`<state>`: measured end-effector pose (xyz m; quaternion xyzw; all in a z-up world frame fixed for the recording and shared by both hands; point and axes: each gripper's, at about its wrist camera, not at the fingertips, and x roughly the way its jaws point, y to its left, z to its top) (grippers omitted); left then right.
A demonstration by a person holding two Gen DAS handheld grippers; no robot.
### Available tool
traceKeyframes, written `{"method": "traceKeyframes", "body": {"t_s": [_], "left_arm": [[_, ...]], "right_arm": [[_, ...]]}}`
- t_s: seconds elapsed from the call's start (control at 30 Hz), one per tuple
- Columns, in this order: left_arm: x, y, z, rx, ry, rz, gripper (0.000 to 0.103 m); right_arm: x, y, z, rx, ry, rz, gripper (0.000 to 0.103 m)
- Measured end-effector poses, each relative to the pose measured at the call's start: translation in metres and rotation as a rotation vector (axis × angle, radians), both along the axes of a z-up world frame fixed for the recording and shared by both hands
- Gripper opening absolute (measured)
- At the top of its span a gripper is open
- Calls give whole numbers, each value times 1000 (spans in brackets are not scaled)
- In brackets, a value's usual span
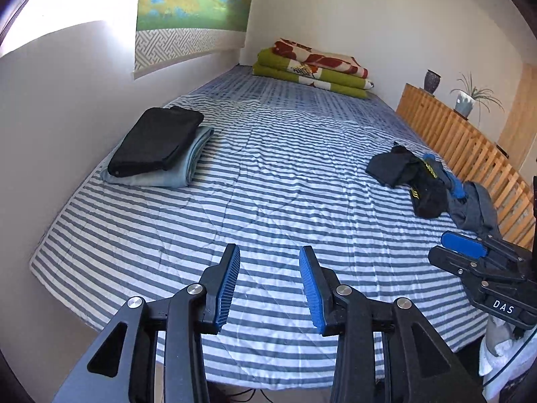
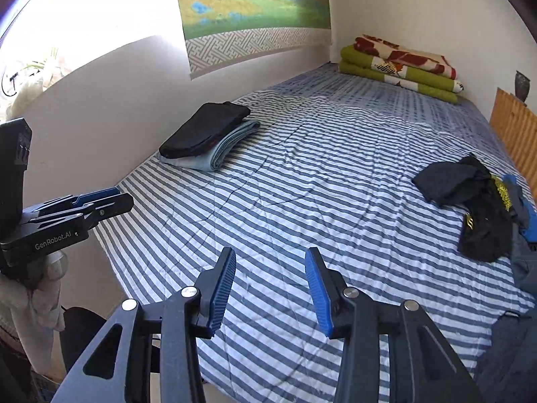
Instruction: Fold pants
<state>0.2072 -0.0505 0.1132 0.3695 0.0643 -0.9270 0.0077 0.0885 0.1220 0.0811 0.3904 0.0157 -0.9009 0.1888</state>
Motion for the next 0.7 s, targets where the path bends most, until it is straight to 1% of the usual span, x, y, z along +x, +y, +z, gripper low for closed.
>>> {"method": "traceKeyframes", "body": {"t_s": [0.03, 0.07, 0.13, 0.2, 0.23, 0.27, 0.37, 0.47, 0.6, 0.7], "left_arm": [[10, 9, 3, -7, 10, 4, 45], [18, 18, 6, -8, 16, 0, 54], [37, 36, 10, -18, 33, -9, 59], [56, 52, 11, -19, 54, -5, 62], [64, 59, 10, -14, 57, -5, 67], [70, 65, 8, -12, 60, -6, 69], [88, 80, 2, -23, 61, 6, 70], [100, 89, -6, -13, 48, 7, 76], [105, 94, -15, -53, 32, 13, 77], [100, 88, -16, -50, 21, 31, 77]], "right_arm": [[8, 8, 1, -4, 2, -14, 39], [18, 17, 0, -6, 4, -30, 40], [35, 31, -2, 2, 17, -71, 40], [54, 45, -3, 9, 35, -113, 40], [62, 52, -4, 5, 40, -129, 41], [70, 59, -5, -3, 42, -143, 41], [91, 73, -9, -14, 42, -170, 43], [106, 80, -12, 13, 62, -193, 43], [113, 84, -16, 20, 67, -203, 45], [111, 80, -18, 29, 70, -198, 45]]}}
